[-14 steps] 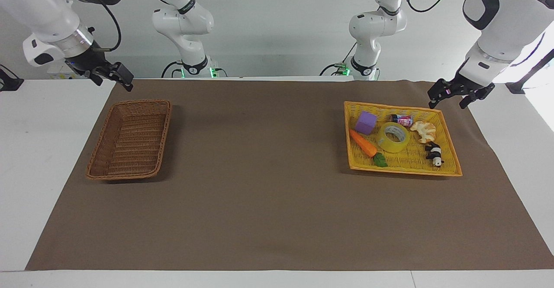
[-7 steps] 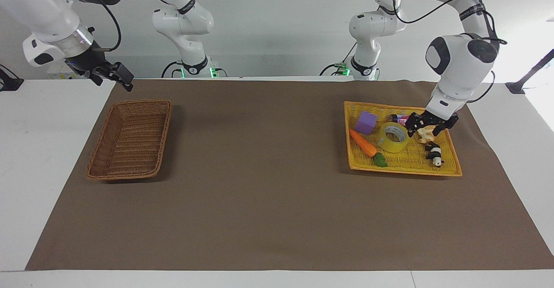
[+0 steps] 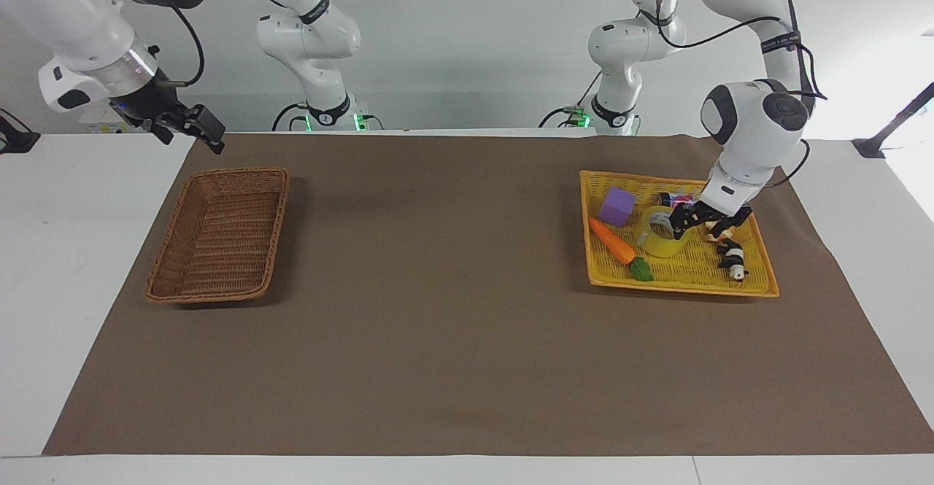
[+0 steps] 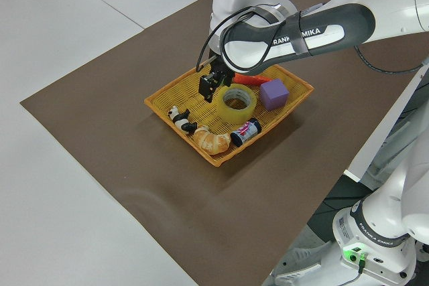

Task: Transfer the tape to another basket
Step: 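Reach the left gripper down into the yellow basket onto the tape roll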

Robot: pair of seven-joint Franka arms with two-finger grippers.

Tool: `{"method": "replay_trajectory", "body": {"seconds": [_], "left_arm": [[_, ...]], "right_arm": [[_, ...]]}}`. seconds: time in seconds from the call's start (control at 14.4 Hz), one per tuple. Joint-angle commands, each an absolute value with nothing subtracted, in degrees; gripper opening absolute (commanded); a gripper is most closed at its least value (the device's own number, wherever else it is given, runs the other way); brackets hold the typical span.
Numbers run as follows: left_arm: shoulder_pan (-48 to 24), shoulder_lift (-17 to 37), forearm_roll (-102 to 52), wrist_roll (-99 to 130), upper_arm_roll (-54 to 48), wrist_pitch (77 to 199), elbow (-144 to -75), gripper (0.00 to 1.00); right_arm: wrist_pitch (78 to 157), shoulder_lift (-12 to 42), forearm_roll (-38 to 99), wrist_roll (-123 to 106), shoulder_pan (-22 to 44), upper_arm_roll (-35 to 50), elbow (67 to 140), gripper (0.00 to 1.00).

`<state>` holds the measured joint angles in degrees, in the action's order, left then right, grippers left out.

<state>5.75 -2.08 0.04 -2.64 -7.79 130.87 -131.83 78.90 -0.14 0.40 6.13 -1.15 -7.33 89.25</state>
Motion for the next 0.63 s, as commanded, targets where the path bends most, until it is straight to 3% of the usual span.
{"method": "replay_trajectory", "body": {"seconds": [0.0,0.56], "left_arm": [[5.27,-3.69,0.53,-1.76,-7.56,132.45,-135.52,0.84],[5.19,-3.87,0.53,-2.11,-7.65,135.60,-139.47,0.65]], "right_arm": [[78.75,-0.97,0.62,5.36,-1.50,-7.12,90.18,1.00],[78.75,-0.97,0.62,5.36,-1.49,-7.12,90.18,1.00]]}}
